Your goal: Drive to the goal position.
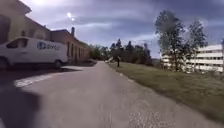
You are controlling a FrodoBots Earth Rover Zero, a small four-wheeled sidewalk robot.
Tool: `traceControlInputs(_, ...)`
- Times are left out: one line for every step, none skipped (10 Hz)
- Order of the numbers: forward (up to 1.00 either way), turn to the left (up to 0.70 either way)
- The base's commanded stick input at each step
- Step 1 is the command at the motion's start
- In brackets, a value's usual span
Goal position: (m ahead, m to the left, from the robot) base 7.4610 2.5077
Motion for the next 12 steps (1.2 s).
traceControlInputs(0.7,0.06)
traceControlInputs(0.7,0.06)
traceControlInputs(0.7,0.06)
traceControlInputs(0.7,0.06)
traceControlInputs(0.7,0.06)
traceControlInputs(0.7,0.06)
traceControlInputs(0.7,0.06)
traceControlInputs(0.7,0.06)
traceControlInputs(0.7,0.06)
traceControlInputs(0.7,0.06)
traceControlInputs(0.7,0.06)
traceControlInputs(0.7,0.06)
